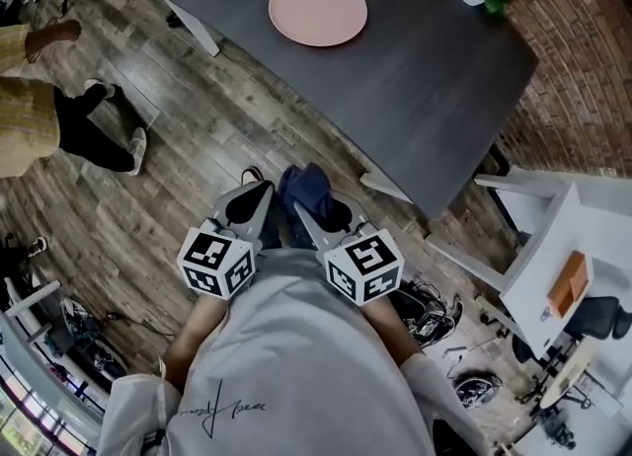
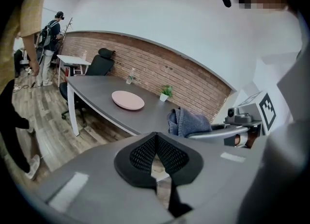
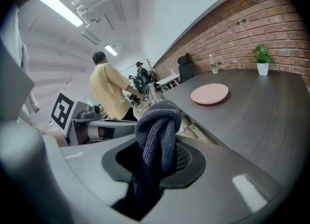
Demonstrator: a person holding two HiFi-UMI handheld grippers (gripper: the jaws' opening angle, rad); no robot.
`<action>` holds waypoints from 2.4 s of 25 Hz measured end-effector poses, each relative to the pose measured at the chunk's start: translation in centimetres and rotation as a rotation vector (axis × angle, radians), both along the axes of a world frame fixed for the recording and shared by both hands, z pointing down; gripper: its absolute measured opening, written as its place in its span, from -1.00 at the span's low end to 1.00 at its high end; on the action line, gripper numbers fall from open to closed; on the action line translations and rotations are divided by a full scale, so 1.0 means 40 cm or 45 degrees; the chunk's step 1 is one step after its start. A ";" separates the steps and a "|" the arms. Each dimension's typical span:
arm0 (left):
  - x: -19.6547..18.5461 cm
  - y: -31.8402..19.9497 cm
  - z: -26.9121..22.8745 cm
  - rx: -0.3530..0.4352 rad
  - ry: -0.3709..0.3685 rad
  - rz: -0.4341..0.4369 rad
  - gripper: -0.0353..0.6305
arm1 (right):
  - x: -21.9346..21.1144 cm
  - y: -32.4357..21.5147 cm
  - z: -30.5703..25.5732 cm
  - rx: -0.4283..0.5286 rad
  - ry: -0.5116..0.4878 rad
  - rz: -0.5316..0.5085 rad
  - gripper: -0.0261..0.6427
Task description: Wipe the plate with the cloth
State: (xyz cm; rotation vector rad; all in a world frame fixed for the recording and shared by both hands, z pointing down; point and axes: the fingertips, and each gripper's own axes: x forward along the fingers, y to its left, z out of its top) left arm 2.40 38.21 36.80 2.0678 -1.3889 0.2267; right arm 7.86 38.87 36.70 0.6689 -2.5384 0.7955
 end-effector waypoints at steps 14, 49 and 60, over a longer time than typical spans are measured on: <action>-0.210 -0.192 -0.036 0.038 0.001 0.165 -0.88 | -0.198 -0.175 -0.041 0.060 0.022 0.178 -0.62; -0.318 -0.725 -0.034 -0.017 0.047 0.375 -0.88 | -0.338 -0.689 -0.017 0.048 -0.015 0.300 -0.61; -0.294 -0.863 -0.026 -0.050 -0.036 0.336 -0.88 | -0.268 -0.820 0.017 0.071 -0.041 0.293 -0.61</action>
